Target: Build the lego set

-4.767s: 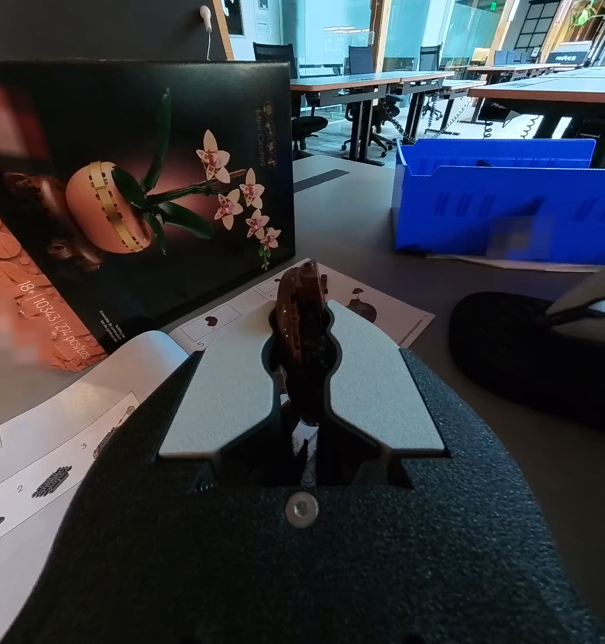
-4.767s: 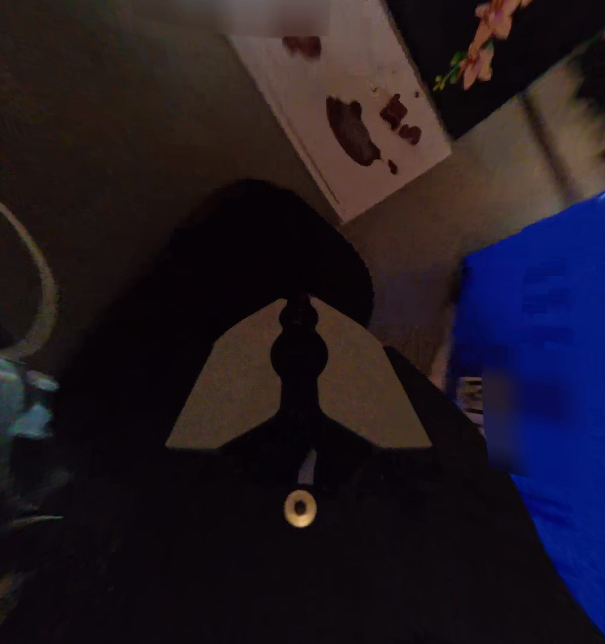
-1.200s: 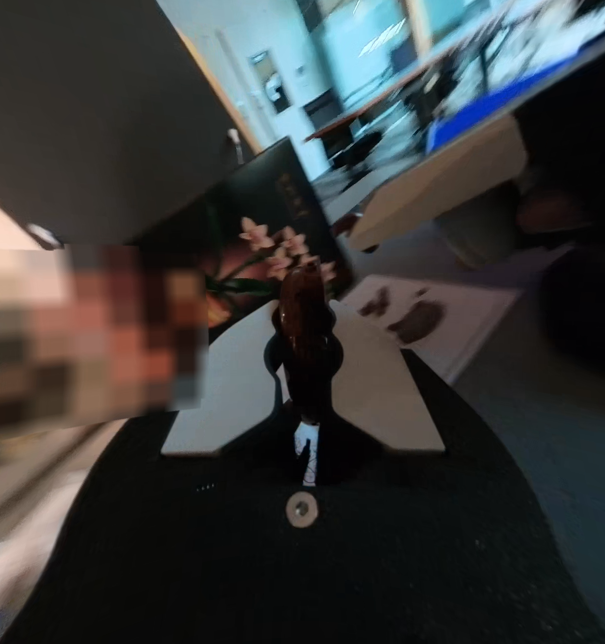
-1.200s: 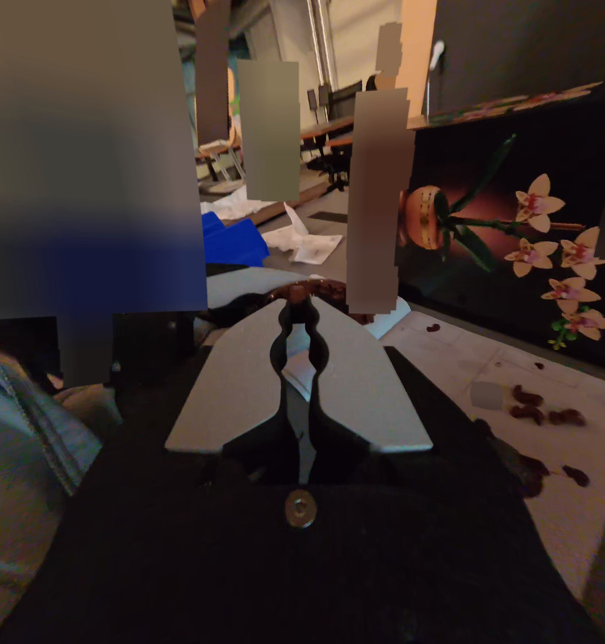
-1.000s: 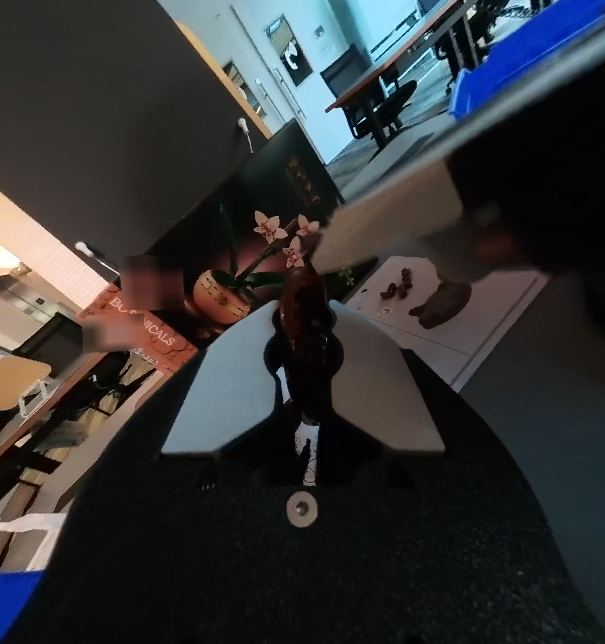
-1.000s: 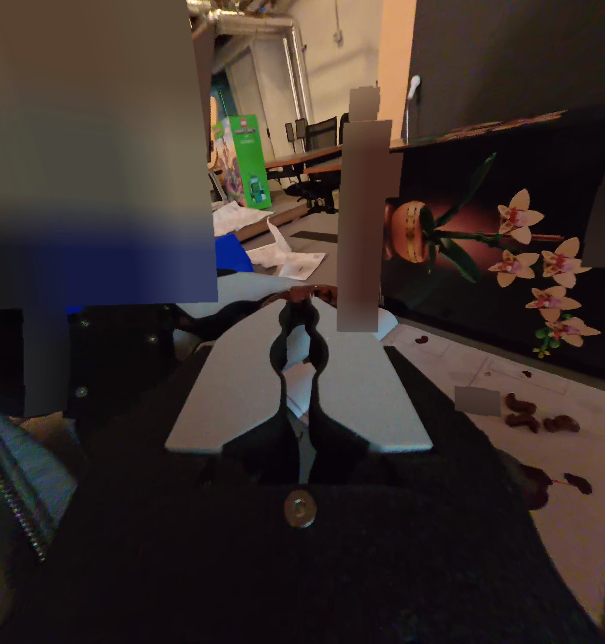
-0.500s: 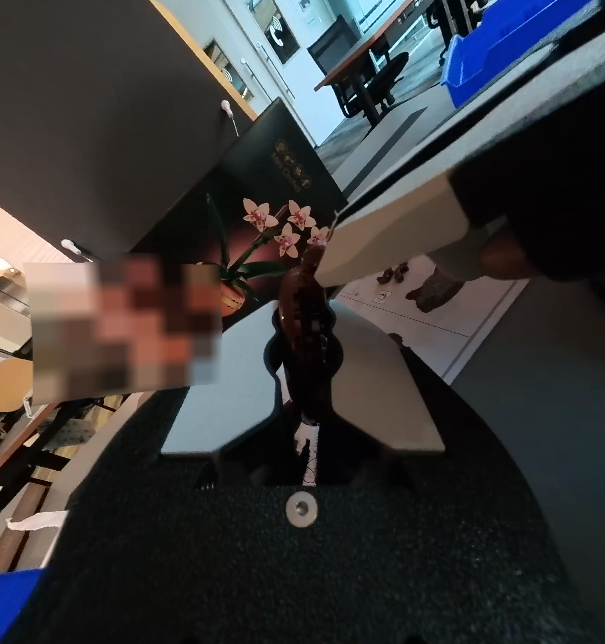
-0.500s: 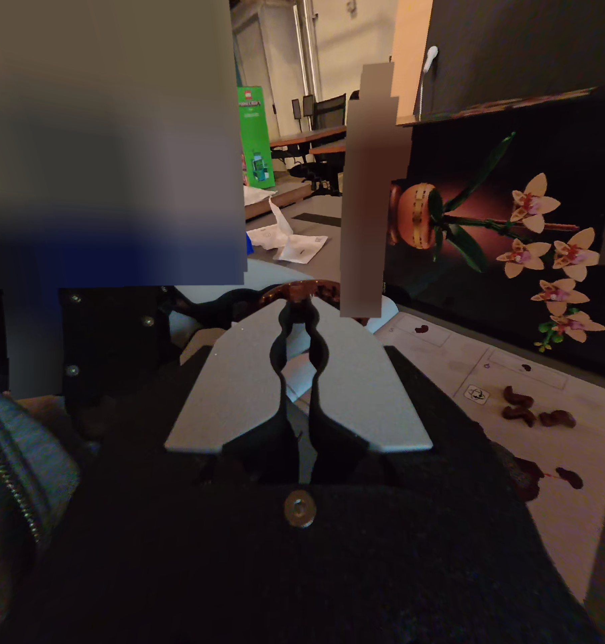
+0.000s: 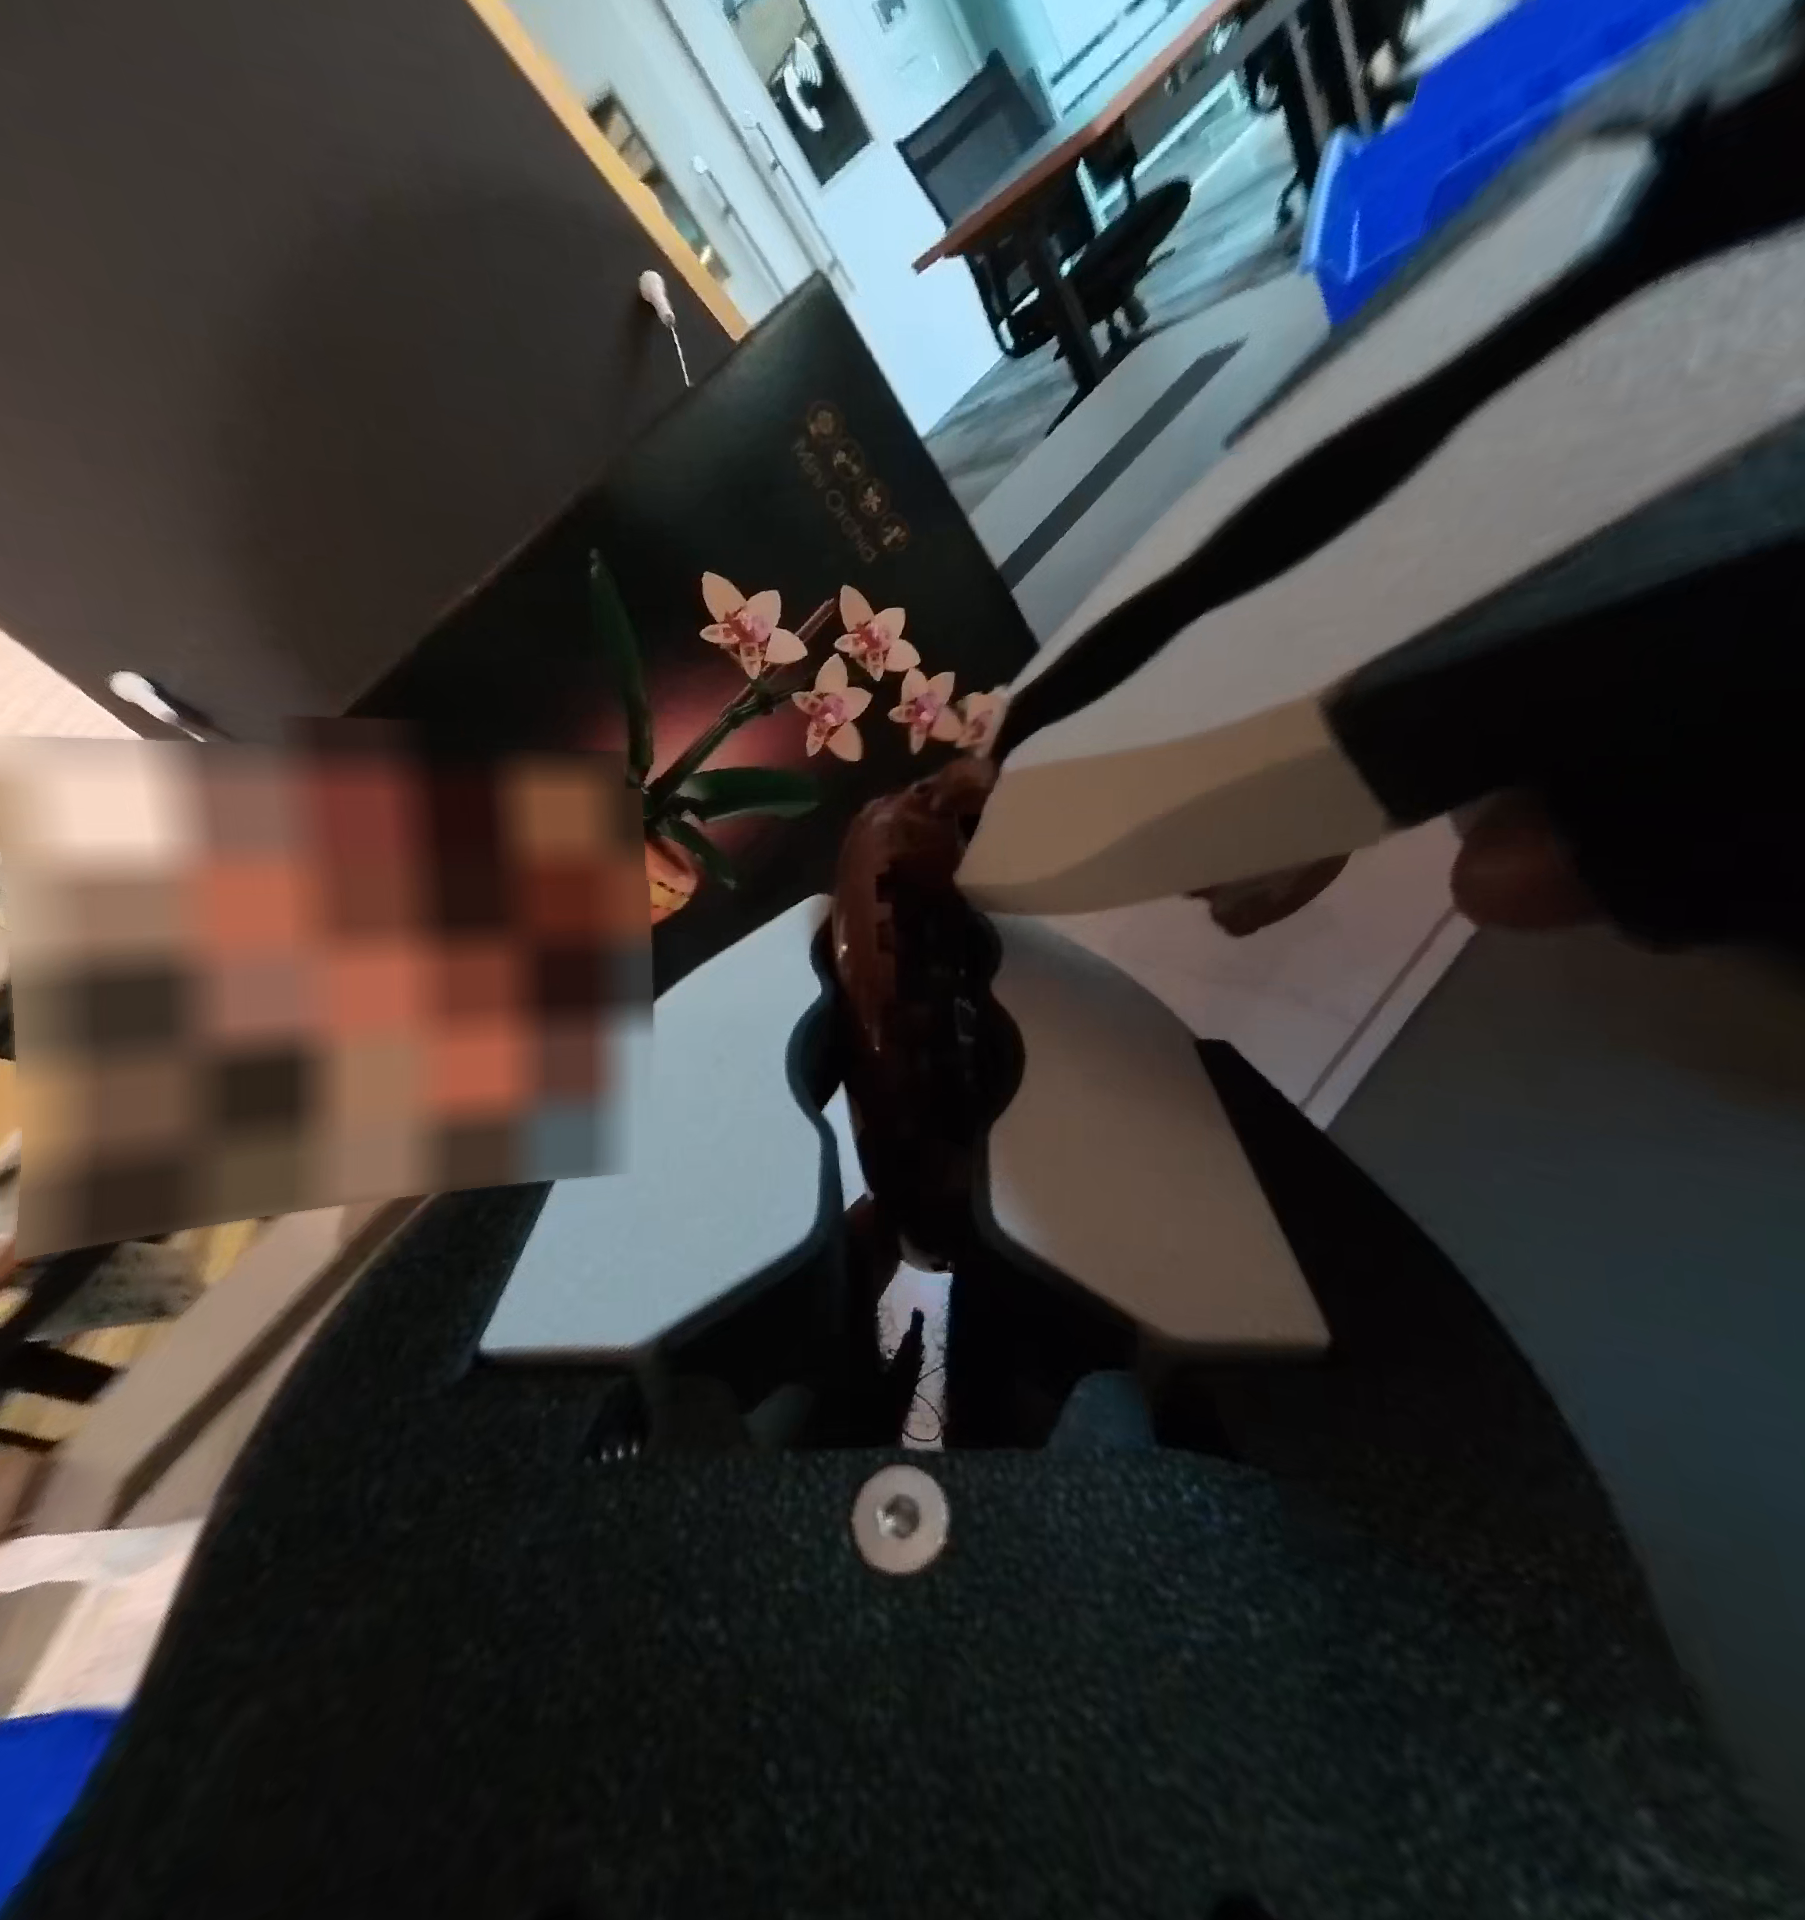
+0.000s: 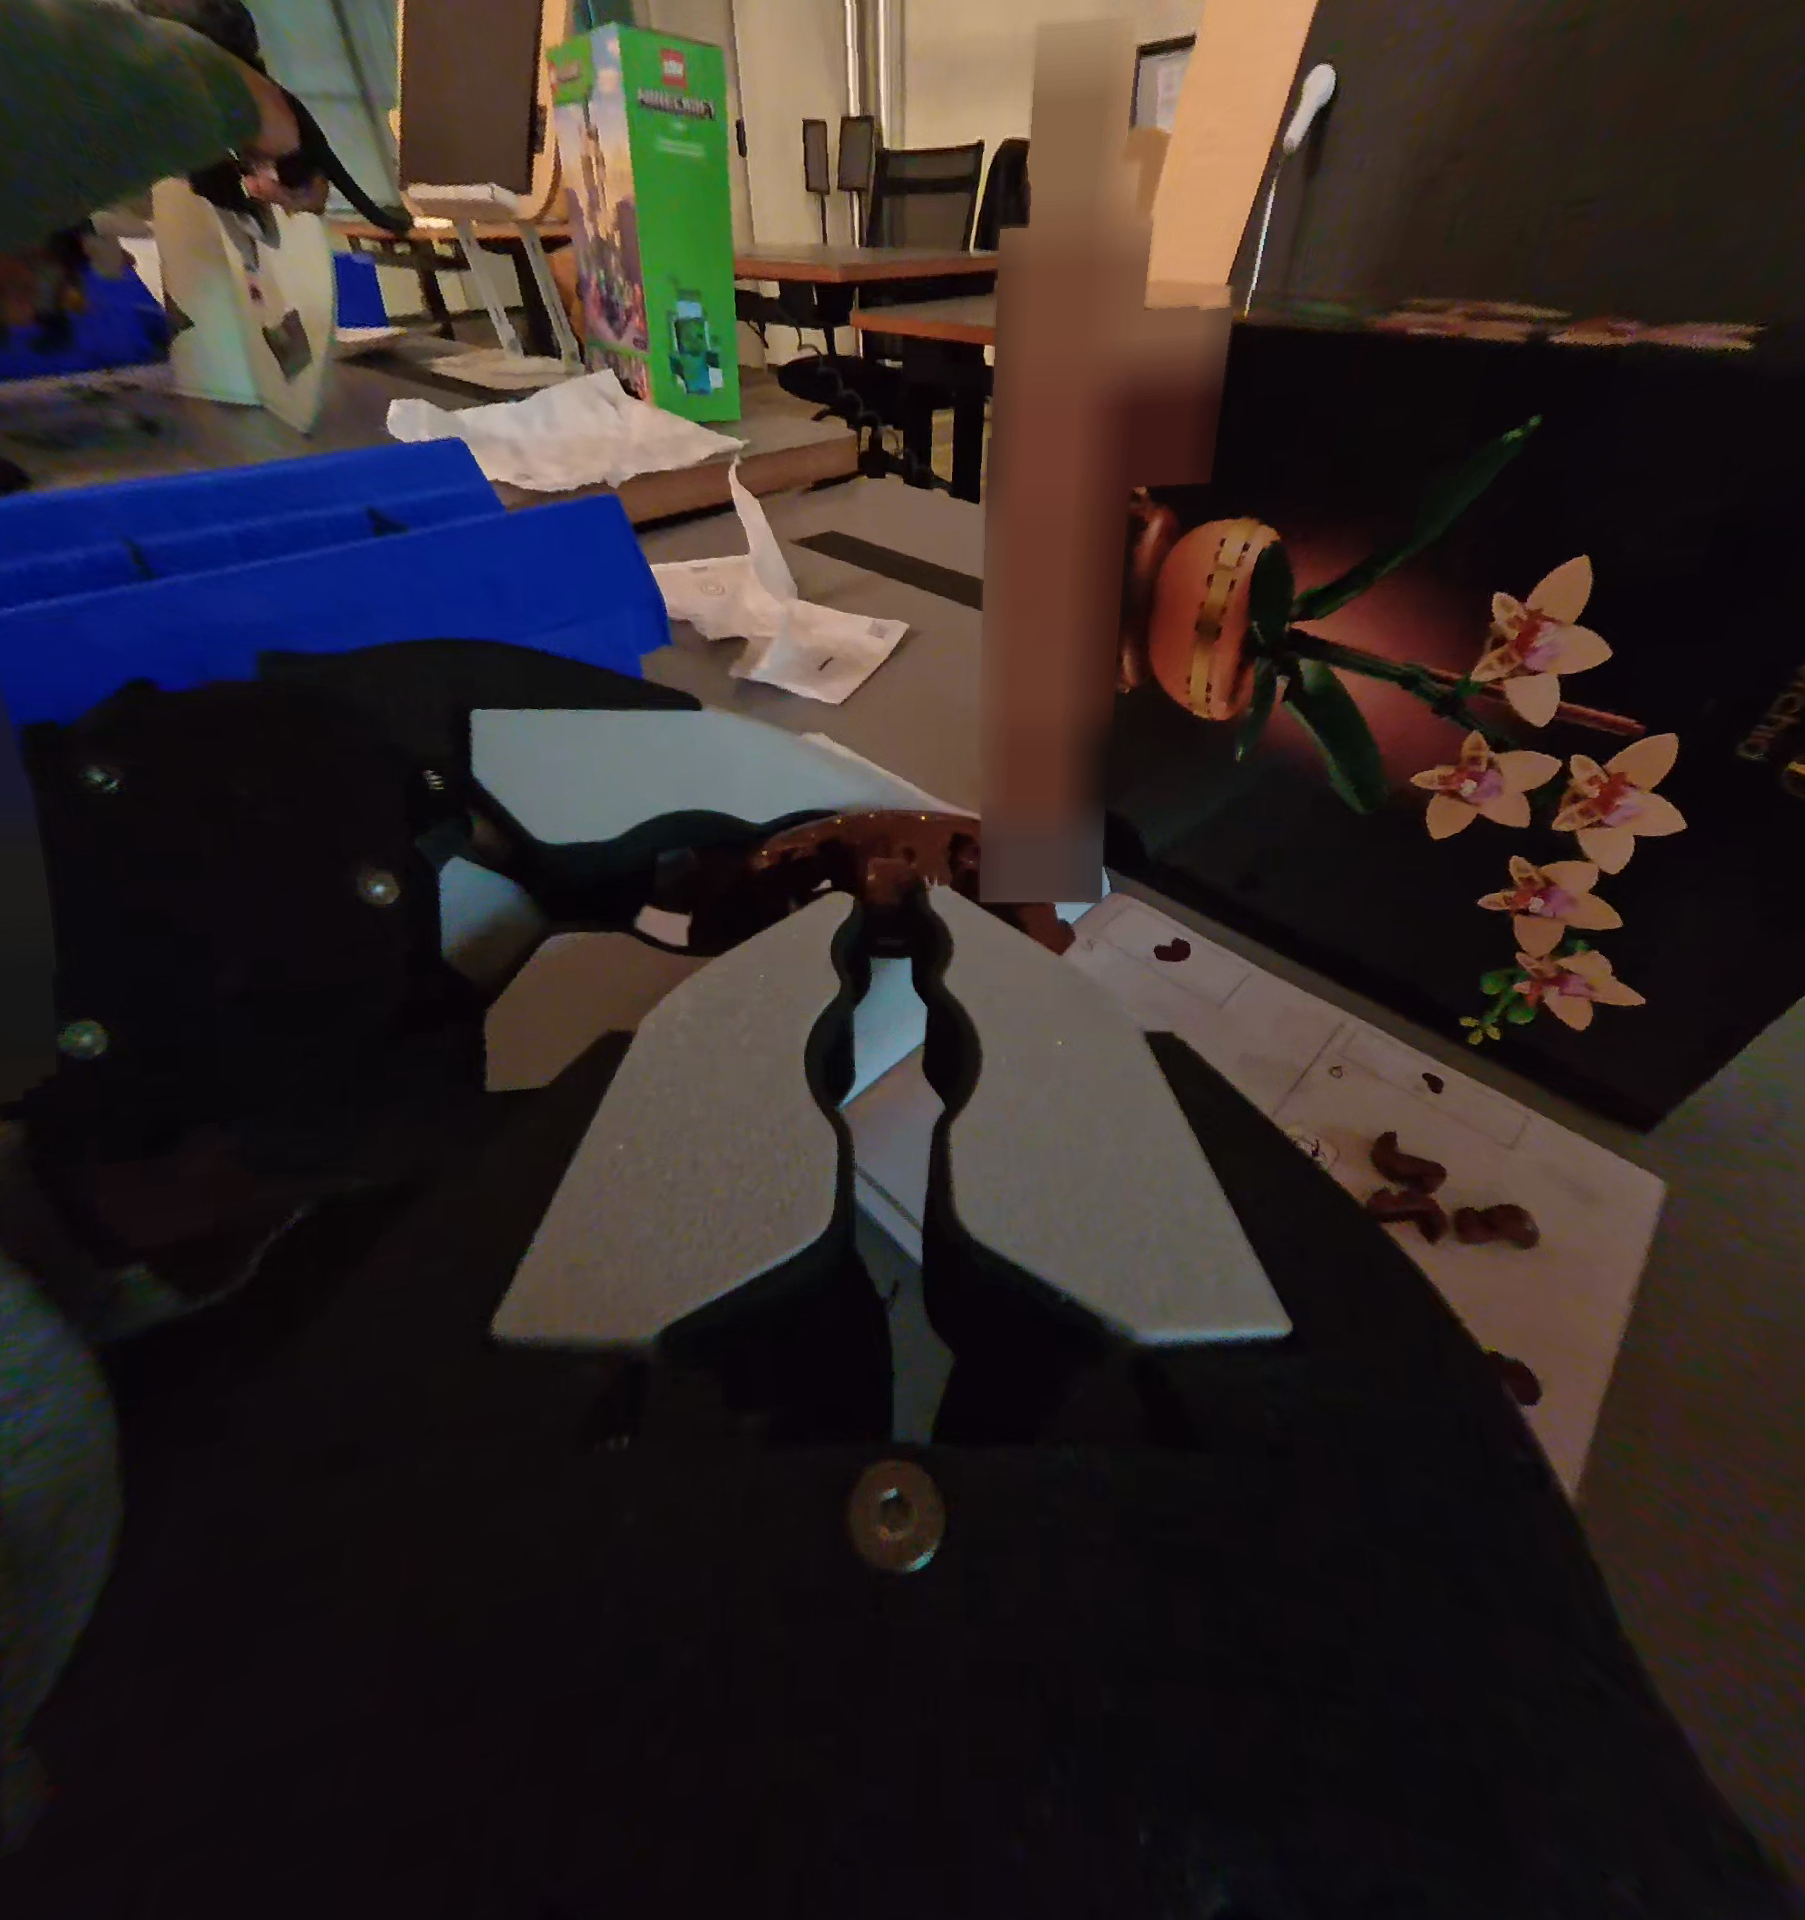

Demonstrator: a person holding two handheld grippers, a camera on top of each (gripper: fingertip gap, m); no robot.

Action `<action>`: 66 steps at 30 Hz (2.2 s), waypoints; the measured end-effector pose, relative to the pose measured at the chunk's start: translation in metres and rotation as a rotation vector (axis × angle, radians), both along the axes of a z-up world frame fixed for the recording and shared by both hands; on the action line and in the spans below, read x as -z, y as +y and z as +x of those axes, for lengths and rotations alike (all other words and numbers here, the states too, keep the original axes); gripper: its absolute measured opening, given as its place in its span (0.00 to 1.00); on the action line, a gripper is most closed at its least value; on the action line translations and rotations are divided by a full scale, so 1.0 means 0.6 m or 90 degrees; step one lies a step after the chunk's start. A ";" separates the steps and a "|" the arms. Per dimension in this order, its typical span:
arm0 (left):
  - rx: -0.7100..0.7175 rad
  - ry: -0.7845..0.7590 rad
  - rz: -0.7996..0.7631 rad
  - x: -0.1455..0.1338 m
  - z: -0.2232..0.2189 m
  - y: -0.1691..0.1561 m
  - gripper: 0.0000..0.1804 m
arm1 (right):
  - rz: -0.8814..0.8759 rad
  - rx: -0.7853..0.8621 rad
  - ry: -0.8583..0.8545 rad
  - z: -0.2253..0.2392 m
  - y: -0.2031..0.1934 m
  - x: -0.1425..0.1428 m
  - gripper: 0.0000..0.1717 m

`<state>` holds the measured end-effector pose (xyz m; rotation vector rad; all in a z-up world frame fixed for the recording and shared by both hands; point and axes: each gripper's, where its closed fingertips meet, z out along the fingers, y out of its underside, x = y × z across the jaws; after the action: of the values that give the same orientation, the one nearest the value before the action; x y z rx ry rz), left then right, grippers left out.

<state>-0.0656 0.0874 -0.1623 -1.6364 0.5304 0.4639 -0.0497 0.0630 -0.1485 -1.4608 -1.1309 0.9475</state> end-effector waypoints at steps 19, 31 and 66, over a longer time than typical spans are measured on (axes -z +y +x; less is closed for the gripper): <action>-0.052 -0.237 -0.050 0.021 -0.064 0.000 0.12 | -0.055 0.031 -0.085 0.146 0.040 0.037 0.16; -0.107 -0.246 -0.020 -0.001 -0.126 -0.023 0.12 | 0.004 -0.203 -0.345 0.018 -0.092 0.180 0.03; -0.069 -0.315 0.025 -0.012 -0.151 -0.048 0.12 | 0.036 -0.188 -0.403 -0.009 -0.086 0.172 0.03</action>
<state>-0.1563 0.0586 -0.1554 -1.6713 0.0633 0.1338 -0.0548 0.0114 -0.2515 -1.6241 -1.8581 0.6437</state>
